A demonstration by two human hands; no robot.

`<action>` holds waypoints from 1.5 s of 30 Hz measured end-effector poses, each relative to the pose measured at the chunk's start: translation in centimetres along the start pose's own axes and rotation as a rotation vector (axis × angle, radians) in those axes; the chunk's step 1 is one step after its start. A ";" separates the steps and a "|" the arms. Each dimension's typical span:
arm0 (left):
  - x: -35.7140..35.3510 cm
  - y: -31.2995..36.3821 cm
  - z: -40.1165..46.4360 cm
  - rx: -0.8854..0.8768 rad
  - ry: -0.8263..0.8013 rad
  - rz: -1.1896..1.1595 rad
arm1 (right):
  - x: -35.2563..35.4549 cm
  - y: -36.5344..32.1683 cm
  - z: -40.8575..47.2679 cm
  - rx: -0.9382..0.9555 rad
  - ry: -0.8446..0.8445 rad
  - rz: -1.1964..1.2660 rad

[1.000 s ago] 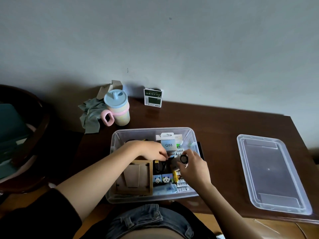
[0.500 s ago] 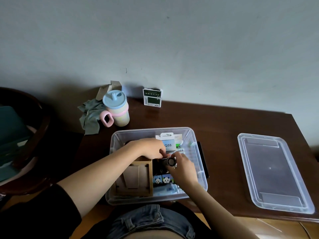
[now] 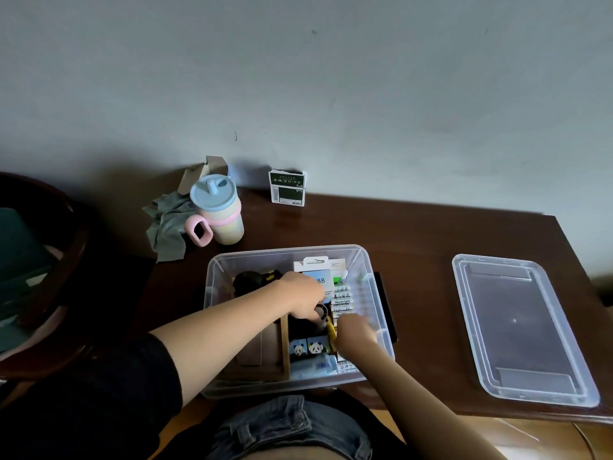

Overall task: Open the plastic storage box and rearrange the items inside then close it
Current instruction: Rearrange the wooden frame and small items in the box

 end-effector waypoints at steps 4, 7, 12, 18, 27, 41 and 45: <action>-0.1 1.0 0.5 -0.009 0.023 0.124 | -0.6 -0.2 0.5 -0.011 -0.025 -0.010; 0.3 1.2 0.5 -0.027 0.053 0.161 | 0.0 -0.4 0.5 0.001 -0.035 -0.001; 0.9 1.2 0.5 -0.058 0.133 0.159 | 1.5 -0.6 -0.1 0.087 -0.019 0.023; 0.9 1.3 0.9 -0.075 0.151 0.109 | 2.2 -0.7 -2.4 0.211 -0.049 -0.041; 0.8 1.2 1.3 -0.069 0.150 0.170 | 2.0 -0.1 -2.9 0.191 -0.016 0.009; 1.9 3.1 1.9 -0.109 0.132 0.249 | 2.5 0.2 -3.4 0.107 0.007 0.083; 1.9 2.8 1.9 -0.102 0.130 0.201 | 3.1 0.7 -3.9 0.116 0.044 0.084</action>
Point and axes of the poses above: each hand's wrist, its own z-axis towards the middle knuckle, its own x-axis out of the back of the hand, y = z × x, the point moved 8 cm from there along z, towards the middle knuckle, and after that the axes turned 5 degrees about y, right-handed, at the moved point
